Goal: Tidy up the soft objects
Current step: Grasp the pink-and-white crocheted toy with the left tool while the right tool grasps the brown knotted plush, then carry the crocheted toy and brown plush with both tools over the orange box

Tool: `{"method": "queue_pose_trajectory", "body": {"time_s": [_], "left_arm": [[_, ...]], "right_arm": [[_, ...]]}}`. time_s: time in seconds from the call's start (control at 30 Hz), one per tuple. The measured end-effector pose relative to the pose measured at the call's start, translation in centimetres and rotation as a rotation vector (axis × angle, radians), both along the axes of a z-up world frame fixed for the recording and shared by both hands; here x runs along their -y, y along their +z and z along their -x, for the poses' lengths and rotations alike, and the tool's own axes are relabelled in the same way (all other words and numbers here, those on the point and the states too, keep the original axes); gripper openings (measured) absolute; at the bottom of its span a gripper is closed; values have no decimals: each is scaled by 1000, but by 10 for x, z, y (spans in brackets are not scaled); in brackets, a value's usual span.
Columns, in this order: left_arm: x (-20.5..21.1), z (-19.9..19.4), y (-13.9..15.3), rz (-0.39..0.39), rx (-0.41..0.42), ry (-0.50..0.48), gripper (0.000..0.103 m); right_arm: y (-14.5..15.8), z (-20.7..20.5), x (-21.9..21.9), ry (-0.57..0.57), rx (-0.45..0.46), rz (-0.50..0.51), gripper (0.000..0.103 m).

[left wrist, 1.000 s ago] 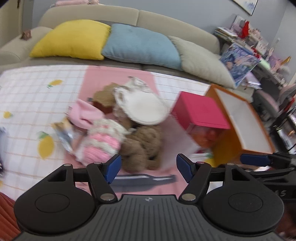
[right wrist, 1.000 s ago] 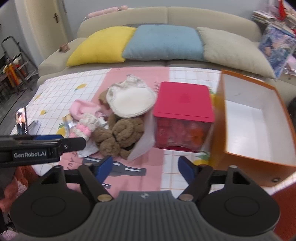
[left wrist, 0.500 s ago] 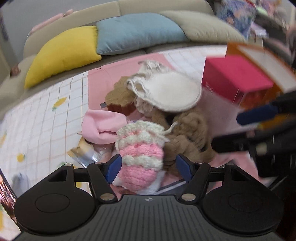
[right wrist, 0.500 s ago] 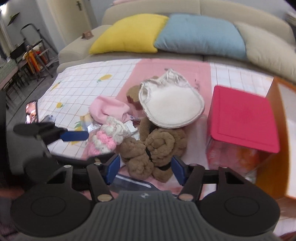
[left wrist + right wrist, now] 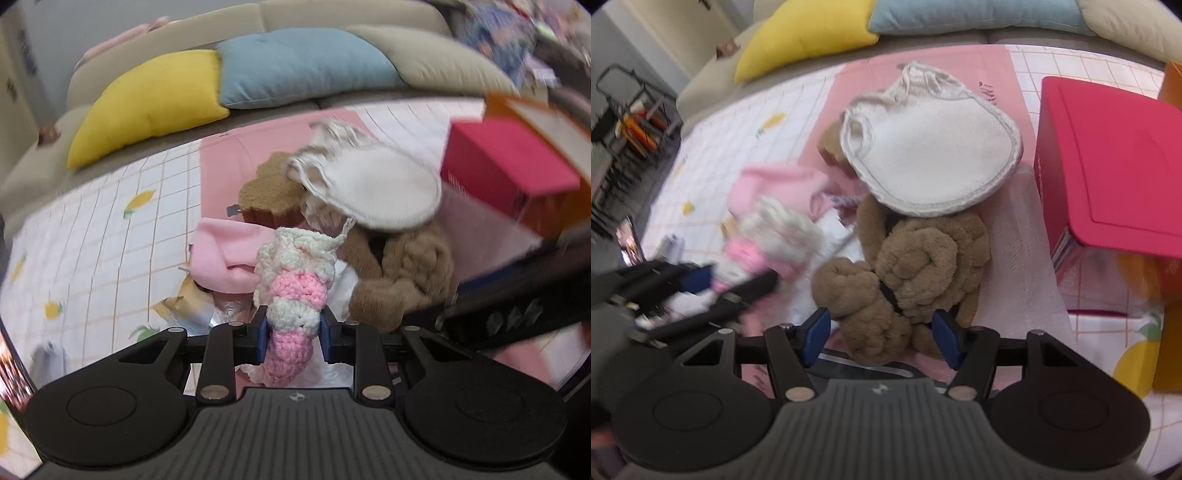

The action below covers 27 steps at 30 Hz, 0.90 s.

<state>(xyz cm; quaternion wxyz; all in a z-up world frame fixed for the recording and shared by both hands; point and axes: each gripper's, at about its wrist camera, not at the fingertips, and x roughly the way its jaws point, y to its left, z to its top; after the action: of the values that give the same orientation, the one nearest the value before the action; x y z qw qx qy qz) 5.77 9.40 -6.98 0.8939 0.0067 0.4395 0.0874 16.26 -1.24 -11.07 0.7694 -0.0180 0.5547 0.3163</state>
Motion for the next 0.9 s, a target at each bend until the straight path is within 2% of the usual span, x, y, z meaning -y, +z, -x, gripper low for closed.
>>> {"method": "queue_pose_trajectory", "body": {"time_s": [0.13,0.23,0.37,0.4,0.47,0.57,0.7,0.9], "left_arm": [[-11,0,14,113,68,39,30],[-11,-5,15,146,76,36,30],[-10,-5,14,165,68,39,30],[-9,-4,14,169,69,41,30],[-8,-1,16,171,76,47,30],[-8,1,22,187,94,61,30],[-10,4,35,212,128,75,30],[-8,6,53,242,158,81,30]], "right_arm": [[-13,-2,-6,18,-47,2,61],[-22,-3,-13,25,-45,16,60],[-24,-5,-19,30,-46,30,32],[-23,-4,-17,27,-45,26,31],[-16,-2,-16,35,-17,30,25],[0,3,-14,49,23,25,22],[26,10,-4,74,64,15,20],[64,28,18,121,129,-76,20]]}}
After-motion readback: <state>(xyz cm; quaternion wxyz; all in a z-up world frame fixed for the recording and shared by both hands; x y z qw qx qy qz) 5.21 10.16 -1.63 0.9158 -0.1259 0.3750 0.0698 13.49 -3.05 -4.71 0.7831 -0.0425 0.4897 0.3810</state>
